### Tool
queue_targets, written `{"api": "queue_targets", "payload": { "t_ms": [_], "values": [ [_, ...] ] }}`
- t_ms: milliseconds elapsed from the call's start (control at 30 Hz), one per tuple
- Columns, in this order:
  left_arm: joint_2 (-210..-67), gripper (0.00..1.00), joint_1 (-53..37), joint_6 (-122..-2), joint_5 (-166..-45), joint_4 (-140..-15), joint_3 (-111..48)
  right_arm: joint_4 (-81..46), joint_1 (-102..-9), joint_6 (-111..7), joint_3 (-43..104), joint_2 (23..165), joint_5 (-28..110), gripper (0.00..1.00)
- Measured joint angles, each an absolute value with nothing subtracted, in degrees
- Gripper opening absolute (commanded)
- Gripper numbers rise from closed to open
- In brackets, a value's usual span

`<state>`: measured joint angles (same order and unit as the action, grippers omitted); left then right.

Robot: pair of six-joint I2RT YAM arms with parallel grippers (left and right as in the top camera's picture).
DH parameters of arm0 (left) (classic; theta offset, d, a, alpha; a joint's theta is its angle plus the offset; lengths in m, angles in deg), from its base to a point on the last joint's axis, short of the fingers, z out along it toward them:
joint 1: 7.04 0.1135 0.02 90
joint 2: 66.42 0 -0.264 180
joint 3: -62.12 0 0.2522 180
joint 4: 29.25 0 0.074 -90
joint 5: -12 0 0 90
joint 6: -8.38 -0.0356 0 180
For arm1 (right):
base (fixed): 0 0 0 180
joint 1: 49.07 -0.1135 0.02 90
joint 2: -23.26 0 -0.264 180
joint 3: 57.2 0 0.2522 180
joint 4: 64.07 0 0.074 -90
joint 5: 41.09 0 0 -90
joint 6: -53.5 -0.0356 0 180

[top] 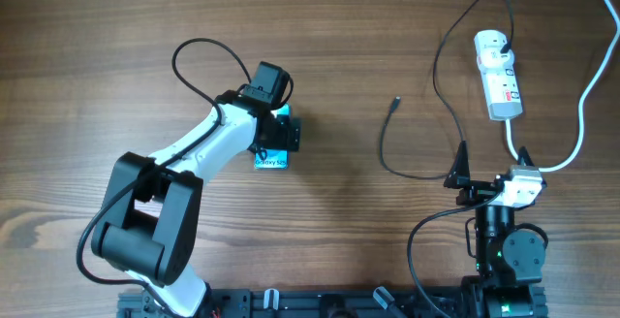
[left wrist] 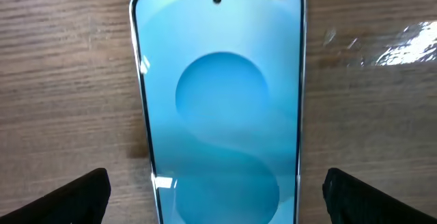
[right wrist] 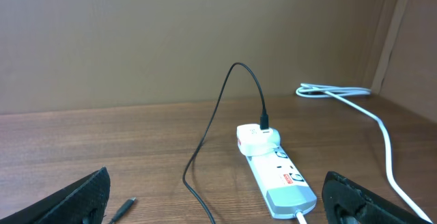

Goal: Plug charger to phone and switch on socket
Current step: 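Move the left gripper over the phone and lower onto it, then grasp the phone's bottom edge with the left gripper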

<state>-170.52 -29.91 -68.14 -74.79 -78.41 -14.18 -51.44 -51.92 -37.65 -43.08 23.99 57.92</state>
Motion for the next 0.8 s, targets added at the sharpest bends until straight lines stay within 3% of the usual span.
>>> {"api": "queue_targets", "payload": {
  "t_ms": [733, 800],
  "values": [
    [-169.71, 1.0, -30.08, -65.35, -73.05, -68.81, -8.02, -51.44, -51.92, -37.63, -43.08, 23.99, 57.92, 1.0],
    [-169.64, 0.95, -30.19, -65.37, -72.85, -68.62, -7.85, -51.44, -51.92, -37.63, -43.08, 23.99, 57.92, 1.0]
  ]
}}
